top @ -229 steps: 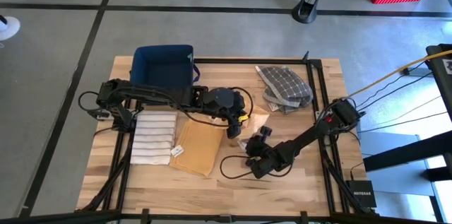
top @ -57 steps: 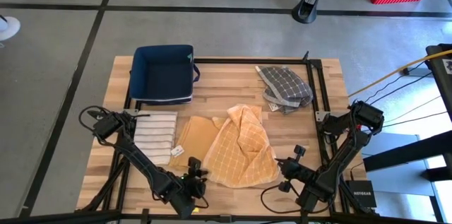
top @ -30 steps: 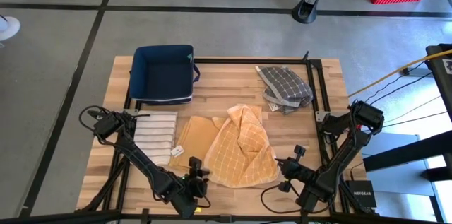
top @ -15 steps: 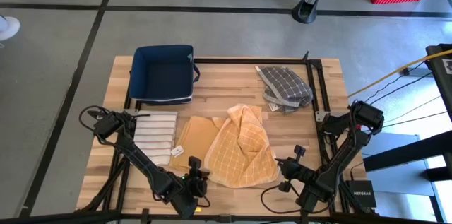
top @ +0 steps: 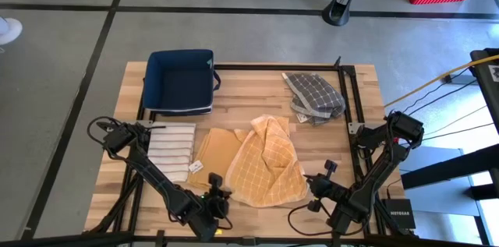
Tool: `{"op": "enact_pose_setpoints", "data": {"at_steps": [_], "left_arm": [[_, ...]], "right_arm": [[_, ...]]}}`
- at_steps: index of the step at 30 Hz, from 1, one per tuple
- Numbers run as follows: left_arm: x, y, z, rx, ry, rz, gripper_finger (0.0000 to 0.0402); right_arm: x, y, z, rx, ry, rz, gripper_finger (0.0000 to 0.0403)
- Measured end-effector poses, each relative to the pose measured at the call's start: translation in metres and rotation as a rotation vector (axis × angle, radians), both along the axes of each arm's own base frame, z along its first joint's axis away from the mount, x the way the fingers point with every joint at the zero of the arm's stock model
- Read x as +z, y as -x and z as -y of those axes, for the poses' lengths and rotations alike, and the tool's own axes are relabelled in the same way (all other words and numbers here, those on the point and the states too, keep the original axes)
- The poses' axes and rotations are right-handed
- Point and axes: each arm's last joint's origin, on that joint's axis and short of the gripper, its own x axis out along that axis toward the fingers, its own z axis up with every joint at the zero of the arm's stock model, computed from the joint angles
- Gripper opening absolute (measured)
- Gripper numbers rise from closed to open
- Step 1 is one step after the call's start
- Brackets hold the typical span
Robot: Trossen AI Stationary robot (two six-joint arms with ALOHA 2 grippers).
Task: Fold towel
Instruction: Fold the orange pattern towel
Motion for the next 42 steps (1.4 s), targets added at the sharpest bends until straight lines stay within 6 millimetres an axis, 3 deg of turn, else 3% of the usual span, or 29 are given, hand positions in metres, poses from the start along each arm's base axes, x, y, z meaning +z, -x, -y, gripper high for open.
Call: {"op": "enact_pose_setpoints", "data": {"at_steps": [5,9,13,18,25,29,37,42], "left_arm": [[0.028,-0.007,0.007,0.0,-0.018,-0.011,0.0002],[0.056,-0.009,0.009,0.01,-0.066,-0.033,0.0004],[0.084,-0.007,0.006,0.036,-0.12,-0.074,0.0002],[0.133,0.004,-0.008,0.166,-0.172,-0.044,0.0004],[0.21,0.032,-0.045,0.258,-0.082,0.07,0.0005],[0.247,0.049,-0.077,0.285,-0.013,0.135,0.0005],[0.305,0.088,-0.14,0.33,0.028,0.312,0.0005],[0.333,0.111,-0.172,0.409,-0.116,0.469,0.0005]], "right_arm": [[0.01,0.009,-0.005,0.041,-0.014,0.038,0.0012],[0.031,0.015,-0.012,0.076,-0.028,0.094,0.0012],[0.061,0.017,-0.016,0.097,-0.023,0.127,0.0012],[0.116,0.016,-0.015,0.114,0.068,0.201,0.0012],[0.194,0.013,0.004,0.113,0.162,0.392,0.0012],[0.235,0.008,0.028,0.09,0.198,0.432,0.0012],[0.309,0.01,0.085,-0.009,0.29,0.495,0.0012],[0.348,0.019,0.113,-0.077,0.374,0.526,0.0012]]}}
